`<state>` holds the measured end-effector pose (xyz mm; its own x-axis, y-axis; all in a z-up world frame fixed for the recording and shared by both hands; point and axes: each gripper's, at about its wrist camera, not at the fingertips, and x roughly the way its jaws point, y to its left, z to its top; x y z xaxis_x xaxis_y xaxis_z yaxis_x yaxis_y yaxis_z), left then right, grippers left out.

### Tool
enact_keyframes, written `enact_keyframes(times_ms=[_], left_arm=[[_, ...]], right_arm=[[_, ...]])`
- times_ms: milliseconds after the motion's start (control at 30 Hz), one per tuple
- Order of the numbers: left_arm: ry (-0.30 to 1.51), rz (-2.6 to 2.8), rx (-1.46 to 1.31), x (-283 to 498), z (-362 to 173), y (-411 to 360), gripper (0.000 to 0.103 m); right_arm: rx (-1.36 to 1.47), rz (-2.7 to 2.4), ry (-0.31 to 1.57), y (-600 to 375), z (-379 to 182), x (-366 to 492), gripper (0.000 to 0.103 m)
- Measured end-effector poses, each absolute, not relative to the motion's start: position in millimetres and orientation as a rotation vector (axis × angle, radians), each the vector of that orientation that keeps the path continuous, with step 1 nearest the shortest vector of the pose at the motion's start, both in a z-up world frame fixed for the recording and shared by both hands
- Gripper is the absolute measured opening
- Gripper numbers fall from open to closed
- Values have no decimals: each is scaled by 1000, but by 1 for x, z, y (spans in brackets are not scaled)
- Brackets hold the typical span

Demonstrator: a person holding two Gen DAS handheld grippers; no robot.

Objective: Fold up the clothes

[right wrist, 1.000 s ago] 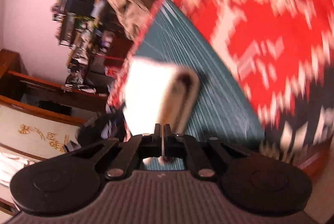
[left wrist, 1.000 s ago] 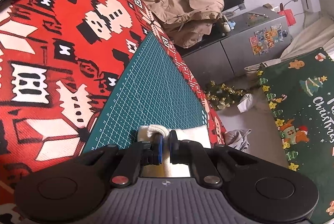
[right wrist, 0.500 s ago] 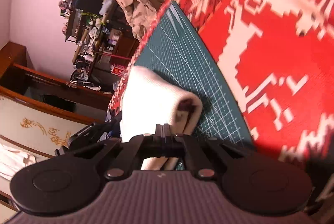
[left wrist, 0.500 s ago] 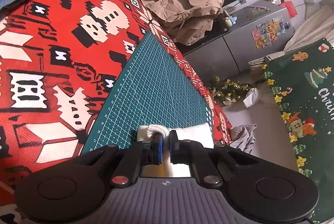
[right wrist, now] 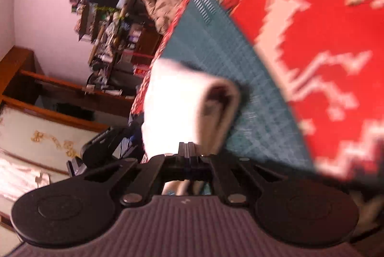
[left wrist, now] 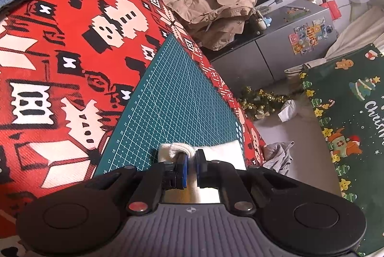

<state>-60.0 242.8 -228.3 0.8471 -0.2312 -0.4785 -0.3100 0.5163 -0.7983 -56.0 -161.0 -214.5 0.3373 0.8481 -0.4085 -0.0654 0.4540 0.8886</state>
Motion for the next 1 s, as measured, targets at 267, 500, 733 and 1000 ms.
enact_keyframes(times_ms=[267,500,733,1000], left_arm=[[586,48,-1042,-60,-228,243,9],[585,41,-1043,-60,-229,243,9],[582,35,-1063,-61,-231,245,9],[572,17,-1086,-62,-234,247,9]], right_arm=[[930,715,978,-147,-198,-26,0],[902,619,954,-139,-195,-9,0],[919,650,931,-152,-182,-5,0],[738,807,1035,-53,-179,14,1]])
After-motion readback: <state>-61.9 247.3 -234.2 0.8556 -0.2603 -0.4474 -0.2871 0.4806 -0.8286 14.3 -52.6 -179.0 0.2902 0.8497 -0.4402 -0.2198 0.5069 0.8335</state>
